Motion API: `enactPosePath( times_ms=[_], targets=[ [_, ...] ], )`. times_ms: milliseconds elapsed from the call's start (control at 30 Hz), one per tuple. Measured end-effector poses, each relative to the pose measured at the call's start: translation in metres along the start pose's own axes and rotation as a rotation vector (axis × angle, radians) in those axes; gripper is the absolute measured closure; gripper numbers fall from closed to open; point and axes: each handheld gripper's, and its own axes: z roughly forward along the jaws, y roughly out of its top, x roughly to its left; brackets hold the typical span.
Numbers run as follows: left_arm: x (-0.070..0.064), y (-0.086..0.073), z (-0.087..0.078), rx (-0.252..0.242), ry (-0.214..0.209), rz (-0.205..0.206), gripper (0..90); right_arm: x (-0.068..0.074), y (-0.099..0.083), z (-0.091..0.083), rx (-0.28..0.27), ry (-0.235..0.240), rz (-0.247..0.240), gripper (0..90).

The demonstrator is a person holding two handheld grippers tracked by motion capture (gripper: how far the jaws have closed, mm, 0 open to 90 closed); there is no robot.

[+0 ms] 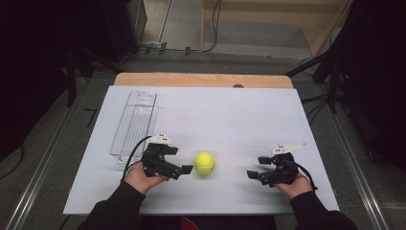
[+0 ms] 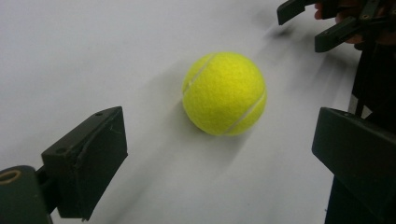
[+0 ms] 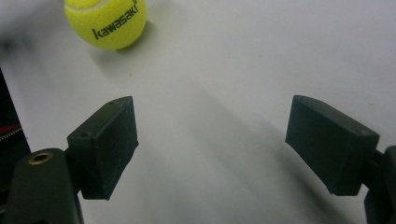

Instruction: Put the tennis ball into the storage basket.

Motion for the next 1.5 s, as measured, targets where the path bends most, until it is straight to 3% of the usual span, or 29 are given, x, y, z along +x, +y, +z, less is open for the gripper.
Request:
enactPosePath(
  times_ms=[167,467,1100,1500],
  targets=[
    [0.000,0.006,0.003,0.019,-0.004,0.017,6.0,0.001,0.000,0.001,0.005,0.001,-0.003,14.9],
    [0.001,0.020,0.008,0.018,-0.011,0.009,6.1,0.000,0.000,0.002,0.008,0.000,-0.002,14.9],
    [-0.007,0.041,0.026,0.028,0.040,0.020,9.9,0.000,0.002,0.003,0.007,0.003,0.000,14.9],
    [-0.013,0.051,0.038,0.007,0.050,0.031,9.9,0.000,0.001,0.003,0.008,-0.001,-0.007,14.9]
  ],
)
